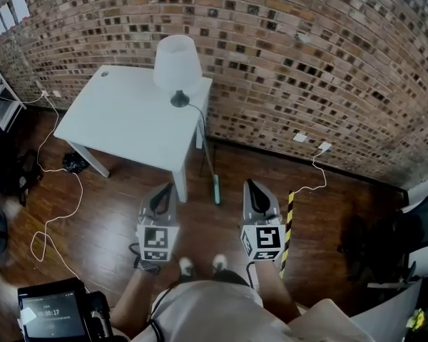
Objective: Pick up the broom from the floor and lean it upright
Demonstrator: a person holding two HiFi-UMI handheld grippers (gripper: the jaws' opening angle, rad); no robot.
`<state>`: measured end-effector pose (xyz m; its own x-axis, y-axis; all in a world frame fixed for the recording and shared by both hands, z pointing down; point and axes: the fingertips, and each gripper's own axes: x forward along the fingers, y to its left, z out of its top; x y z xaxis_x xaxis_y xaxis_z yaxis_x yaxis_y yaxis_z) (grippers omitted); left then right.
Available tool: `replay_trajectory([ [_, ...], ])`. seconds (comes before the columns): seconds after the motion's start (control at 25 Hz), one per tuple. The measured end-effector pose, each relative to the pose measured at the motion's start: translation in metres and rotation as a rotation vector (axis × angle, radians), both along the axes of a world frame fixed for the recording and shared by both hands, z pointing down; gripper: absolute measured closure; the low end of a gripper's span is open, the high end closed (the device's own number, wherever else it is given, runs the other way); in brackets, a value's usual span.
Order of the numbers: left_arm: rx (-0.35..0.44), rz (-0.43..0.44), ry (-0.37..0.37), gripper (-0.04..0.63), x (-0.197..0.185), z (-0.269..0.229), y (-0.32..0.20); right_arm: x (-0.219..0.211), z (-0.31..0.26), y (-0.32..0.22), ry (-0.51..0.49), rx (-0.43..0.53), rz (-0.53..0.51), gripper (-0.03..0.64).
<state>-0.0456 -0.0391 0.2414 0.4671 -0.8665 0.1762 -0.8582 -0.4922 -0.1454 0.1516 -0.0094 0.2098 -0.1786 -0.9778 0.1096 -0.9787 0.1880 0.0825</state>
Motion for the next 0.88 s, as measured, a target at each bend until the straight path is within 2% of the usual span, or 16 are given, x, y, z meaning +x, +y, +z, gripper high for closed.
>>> replay_trajectory([
  [0.16,-0.026,0.038,-0.028,0.595,-0.009,0.022,0.018,-0.002,0.006,0.025,-0.009,-0.014,0.05,0.604],
  [0.28,-0.043,0.035,-0.018,0.595,-0.011,0.033,0.033,-0.001,0.01,0.048,0.0,-0.025,0.055,0.604],
  [0.56,-0.041,0.083,-0.018,0.595,0.02,0.03,0.09,0.02,0.003,0.094,0.01,-0.013,0.077,0.604],
  [0.88,0.045,0.057,0.0,0.595,0.077,0.004,0.191,0.048,-0.025,0.188,0.047,0.061,-0.042,0.604],
])
